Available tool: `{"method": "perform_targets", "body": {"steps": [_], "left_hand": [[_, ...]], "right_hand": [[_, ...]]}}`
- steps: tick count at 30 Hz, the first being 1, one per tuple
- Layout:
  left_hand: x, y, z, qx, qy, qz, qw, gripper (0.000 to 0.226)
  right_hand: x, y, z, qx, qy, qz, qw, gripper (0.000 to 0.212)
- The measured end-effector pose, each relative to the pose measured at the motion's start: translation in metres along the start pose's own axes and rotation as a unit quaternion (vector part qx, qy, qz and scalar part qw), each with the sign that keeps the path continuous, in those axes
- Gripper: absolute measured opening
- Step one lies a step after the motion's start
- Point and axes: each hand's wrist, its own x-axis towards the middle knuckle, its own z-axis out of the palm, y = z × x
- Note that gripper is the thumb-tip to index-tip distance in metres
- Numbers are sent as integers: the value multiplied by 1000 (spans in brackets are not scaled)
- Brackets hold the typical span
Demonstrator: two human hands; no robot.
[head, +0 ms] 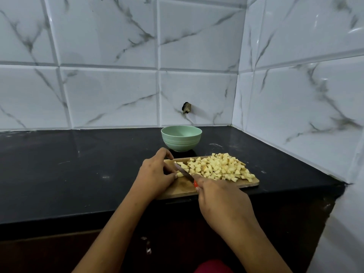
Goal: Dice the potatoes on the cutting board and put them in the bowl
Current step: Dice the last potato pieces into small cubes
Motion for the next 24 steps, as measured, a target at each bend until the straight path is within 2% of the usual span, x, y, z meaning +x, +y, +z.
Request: {"method": "perform_targets", "body": {"steps": [8,18,24], "left_hand": [[-5,1,6,-14,57,13,998,32],[-13,2,9,-32,93,6,995,35],[-15,5,12,-15,119,10,993,34]], "right_hand": [[8,-20,12,-100,-60,-2,993,67],[-7,-11,2,-43,20,-19,999,58],[-6,-18,5,-63,-12,-30,998,54]]}}
